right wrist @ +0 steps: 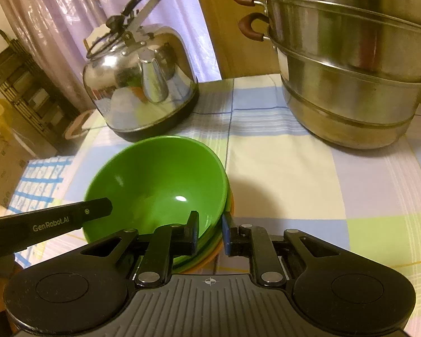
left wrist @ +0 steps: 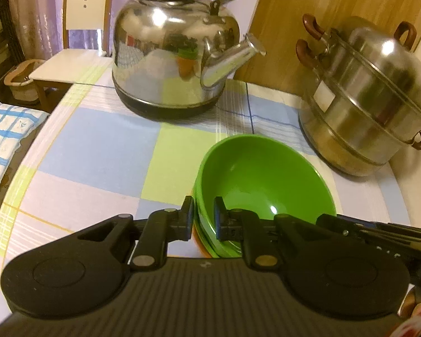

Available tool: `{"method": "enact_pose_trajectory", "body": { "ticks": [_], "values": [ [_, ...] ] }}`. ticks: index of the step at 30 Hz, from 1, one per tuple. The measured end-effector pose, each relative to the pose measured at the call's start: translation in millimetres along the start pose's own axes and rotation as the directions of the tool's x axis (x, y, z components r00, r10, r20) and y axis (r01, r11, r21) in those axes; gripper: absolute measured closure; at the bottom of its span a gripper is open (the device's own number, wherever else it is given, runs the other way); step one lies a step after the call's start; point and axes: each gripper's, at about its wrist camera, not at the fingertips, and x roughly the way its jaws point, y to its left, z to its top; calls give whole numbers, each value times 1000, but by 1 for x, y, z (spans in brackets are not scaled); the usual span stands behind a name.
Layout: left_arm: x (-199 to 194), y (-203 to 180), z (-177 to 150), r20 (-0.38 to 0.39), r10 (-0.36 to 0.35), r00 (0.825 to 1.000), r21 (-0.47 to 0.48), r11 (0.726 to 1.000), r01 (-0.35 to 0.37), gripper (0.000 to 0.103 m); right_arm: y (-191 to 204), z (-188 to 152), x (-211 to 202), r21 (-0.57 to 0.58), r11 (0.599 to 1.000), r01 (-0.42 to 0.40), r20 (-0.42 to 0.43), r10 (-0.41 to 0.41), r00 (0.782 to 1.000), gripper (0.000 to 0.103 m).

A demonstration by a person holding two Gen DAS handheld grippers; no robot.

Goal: Organize plates and bowls
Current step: 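Open both grippers and withdraw from the bowl stack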

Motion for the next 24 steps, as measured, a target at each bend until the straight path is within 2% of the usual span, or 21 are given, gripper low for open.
{"method": "enact_pose_trajectory", "body": {
  "ticks": [4,6,12,14,18,20,24],
  "values": [
    [-17,3,-2,31,-16,999,-20,1000,17,87,-2,-3,-16,9,1000,7,34,-7,999,64],
    [-30,4,-7,46,-31,998,-35,999,32,84,-4,-6,-26,27,1000,1,48,-3,999,59],
    [-68,8,-29,63,-61,996,-78,995,66,75,-5,-27,-64,78,997,-2,76,-4,997,50],
    [-83,10,-41,71,-62,996,-91,993,69,67,-2,-37,-77,80,997,5,79,-11,997,48],
    [-115,15,-68,90,-41,995,-105,993,51,60,6,-63,-107,84,996,20,90,-27,996,41],
    [-131,15,-82,89,-15,996,-97,995,23,52,9,-78,-120,83,996,24,96,-32,995,38],
    [-159,20,-112,96,11,995,-99,995,-2,47,13,-114,-148,88,995,46,94,-54,994,34]
  ]
}}
